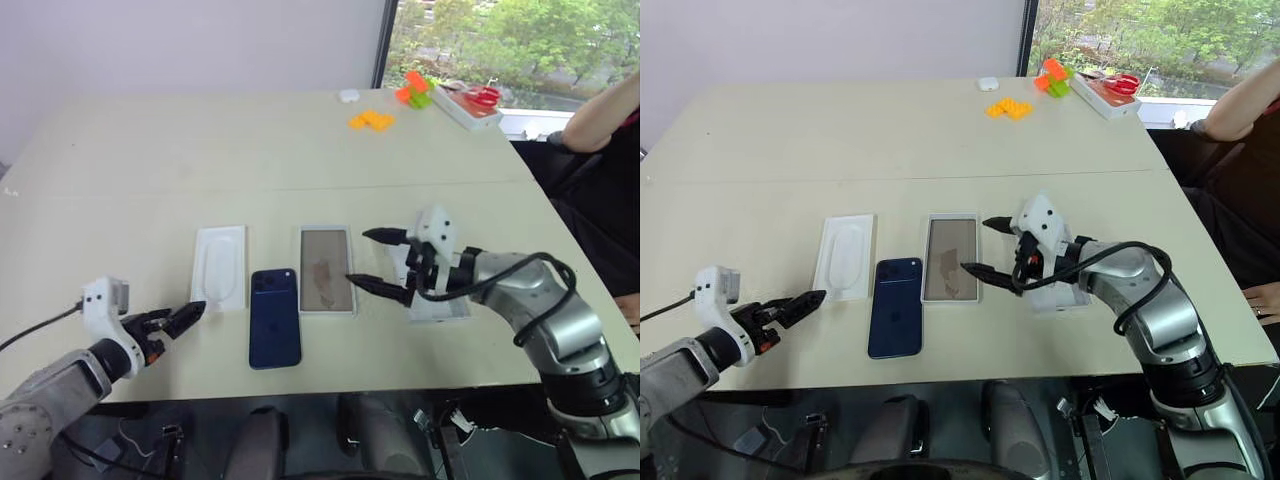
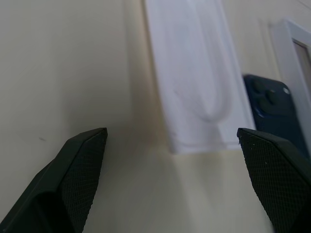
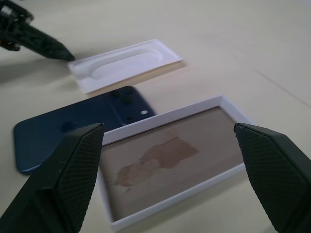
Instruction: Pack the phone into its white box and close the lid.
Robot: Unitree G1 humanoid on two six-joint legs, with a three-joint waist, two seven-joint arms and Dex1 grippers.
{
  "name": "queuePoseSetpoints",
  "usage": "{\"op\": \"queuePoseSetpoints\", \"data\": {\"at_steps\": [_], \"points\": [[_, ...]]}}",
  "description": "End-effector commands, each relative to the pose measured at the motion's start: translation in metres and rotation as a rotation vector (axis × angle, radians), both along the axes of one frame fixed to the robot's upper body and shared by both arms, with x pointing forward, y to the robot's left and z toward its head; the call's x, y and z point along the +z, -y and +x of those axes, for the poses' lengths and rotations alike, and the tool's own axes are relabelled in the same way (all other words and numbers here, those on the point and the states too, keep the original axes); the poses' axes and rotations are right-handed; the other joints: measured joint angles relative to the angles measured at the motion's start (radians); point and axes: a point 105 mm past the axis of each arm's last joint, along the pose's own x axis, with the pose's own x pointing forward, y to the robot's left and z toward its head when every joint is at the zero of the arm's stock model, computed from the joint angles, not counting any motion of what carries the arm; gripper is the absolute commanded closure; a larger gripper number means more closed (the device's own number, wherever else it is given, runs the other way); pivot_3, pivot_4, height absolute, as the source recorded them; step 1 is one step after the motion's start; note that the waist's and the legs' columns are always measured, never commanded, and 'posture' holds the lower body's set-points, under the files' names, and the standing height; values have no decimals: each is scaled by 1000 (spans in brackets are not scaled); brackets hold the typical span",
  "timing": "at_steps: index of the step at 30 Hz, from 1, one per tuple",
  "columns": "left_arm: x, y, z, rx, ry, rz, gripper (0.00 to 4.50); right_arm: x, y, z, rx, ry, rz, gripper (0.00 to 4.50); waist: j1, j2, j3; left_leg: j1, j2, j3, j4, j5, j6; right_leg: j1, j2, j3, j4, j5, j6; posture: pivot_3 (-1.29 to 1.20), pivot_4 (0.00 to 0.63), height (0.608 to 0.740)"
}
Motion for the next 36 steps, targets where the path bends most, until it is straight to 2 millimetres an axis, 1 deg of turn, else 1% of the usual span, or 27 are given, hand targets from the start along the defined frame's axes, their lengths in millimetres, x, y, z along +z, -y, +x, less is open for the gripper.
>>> {"op": "queuePoseSetpoints", "data": {"at_steps": [1,2,4,10,14,17,20,22,25,27,28,31,36], "points": [[-3,10,-2,-30,-43,-81,0,10,-11,-10,54,48,10,42,0,0,0,0,0,0,0,0,0,0,0,0,1,-1,0,0,150,726],[-4,12,-1,-32,-49,-94,0,10,-12,-11,59,46,10,42,0,0,0,1,0,0,2,0,0,0,0,0,2,-2,3,0,150,726],[-5,14,1,-31,-61,-102,0,9,-13,-12,65,44,8,42,0,0,0,0,0,-1,7,0,0,0,0,0,7,-3,2,0,150,726],[-10,11,13,54,-80,-146,0,8,-13,-12,59,43,3,42,5,1,-1,-1,-1,-1,9,0,0,1,-1,0,7,-3,2,0,150,726],[-9,15,16,48,-81,-171,0,8,-14,-12,55,47,3,42,5,1,-1,-1,-1,-1,9,0,0,1,-1,0,8,-3,2,0,150,726],[-11,18,16,43,-101,-174,0,8,-14,-13,52,50,6,42,5,1,-1,-1,-2,-1,9,0,0,1,-1,0,7,-3,2,0,150,726],[-12,17,16,54,-109,-179,777,8,-15,-13,53,51,6,0,4,1,-1,-1,-1,-1,9,0,0,1,-1,0,7,-4,2,0,150,726],[-8,16,17,66,-94,-204,1739,8,-16,-13,61,52,9,0,4,2,-1,-1,-1,-1,9,0,0,0,-1,0,7,-4,2,0,150,726],[-3,13,19,92,-68,-249,3348,9,-17,-14,74,52,14,0,4,1,0,-2,-1,-1,9,0,0,0,-1,0,7,-4,2,0,150,726],[0,11,19,111,-54,-279,4321,9,-18,-15,78,51,14,0,4,1,0,-3,-1,-1,9,0,0,-1,-1,0,7,-4,2,0,150,726],[1,10,19,125,-48,-294,4421,8,-18,-14,79,51,12,0,4,1,0,-3,-1,-1,9,0,0,-1,-1,0,7,-4,2,0,150,726],[4,5,18,161,-32,-336,4421,8,-18,-14,82,52,7,0,2,1,0,-2,-1,-1,9,0,0,-1,-1,0,7,-4,2,0,150,726],[22,-4,17,209,67,-457,4421,8,-18,-14,86,52,4,0,2,0,0,-3,-1,-1,9,0,0,-1,-1,0,7,-4,1,0,150,726]]}}
